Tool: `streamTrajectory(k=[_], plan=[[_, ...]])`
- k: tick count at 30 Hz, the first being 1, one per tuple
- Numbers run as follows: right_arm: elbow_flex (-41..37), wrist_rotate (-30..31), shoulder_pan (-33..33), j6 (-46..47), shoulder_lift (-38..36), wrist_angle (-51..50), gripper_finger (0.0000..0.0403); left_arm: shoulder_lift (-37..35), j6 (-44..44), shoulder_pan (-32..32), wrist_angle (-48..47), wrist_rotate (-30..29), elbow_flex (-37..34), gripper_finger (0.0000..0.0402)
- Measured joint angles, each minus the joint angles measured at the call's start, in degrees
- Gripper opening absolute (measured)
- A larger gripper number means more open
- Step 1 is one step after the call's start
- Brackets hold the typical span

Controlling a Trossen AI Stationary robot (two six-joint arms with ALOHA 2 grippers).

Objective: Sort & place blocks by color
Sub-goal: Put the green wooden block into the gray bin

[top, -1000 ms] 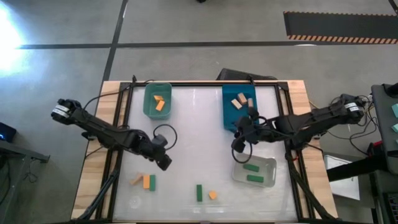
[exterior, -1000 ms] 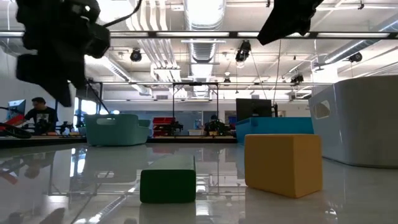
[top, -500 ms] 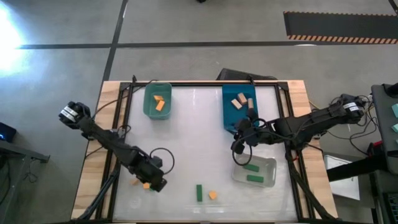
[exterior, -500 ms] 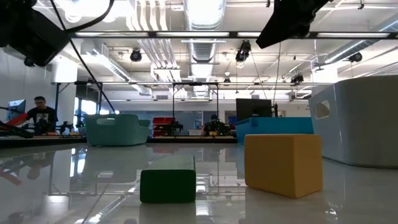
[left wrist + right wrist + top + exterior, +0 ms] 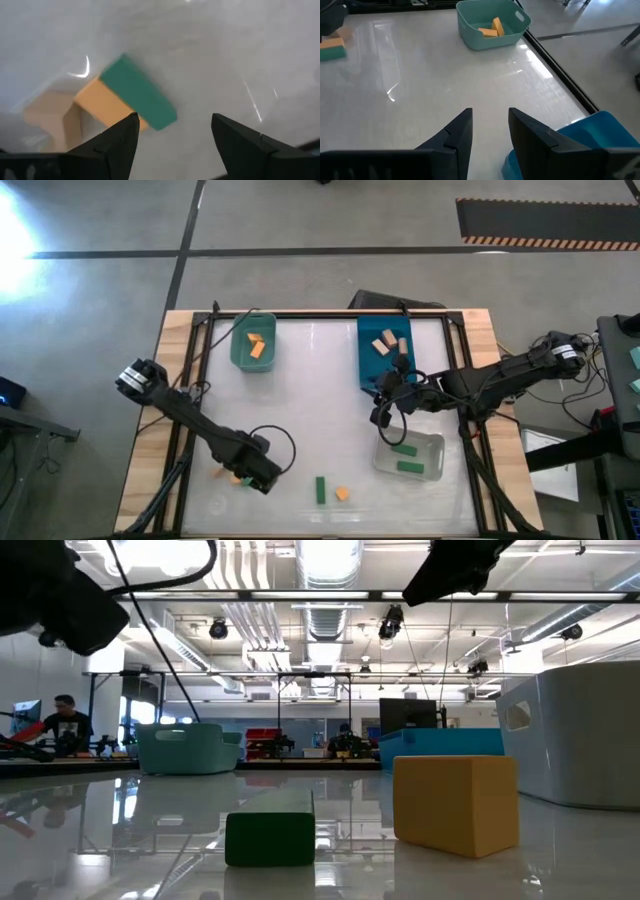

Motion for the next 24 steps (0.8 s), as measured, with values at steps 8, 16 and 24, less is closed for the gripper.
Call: streamTrajectory(k=[8,16,24], plan=[[0.0,0.0,0.0,-0.5,0.0,0.0,0.0121,2.3,0.0,-0.2,-0.1,-0.1,-0.5,0.0232],[-0.3,0.0,0.0,-0.4,0.0,-0.1,0.0112,5.0,1.1,-0.2,1.5,-0.5,-1.2,0.0232],[-0.9,-0.1,0.0,0.5,0.0,0.0,0.0116,5.6,4.8,0.1,4.7,-4.9,0.8,0.0232]])
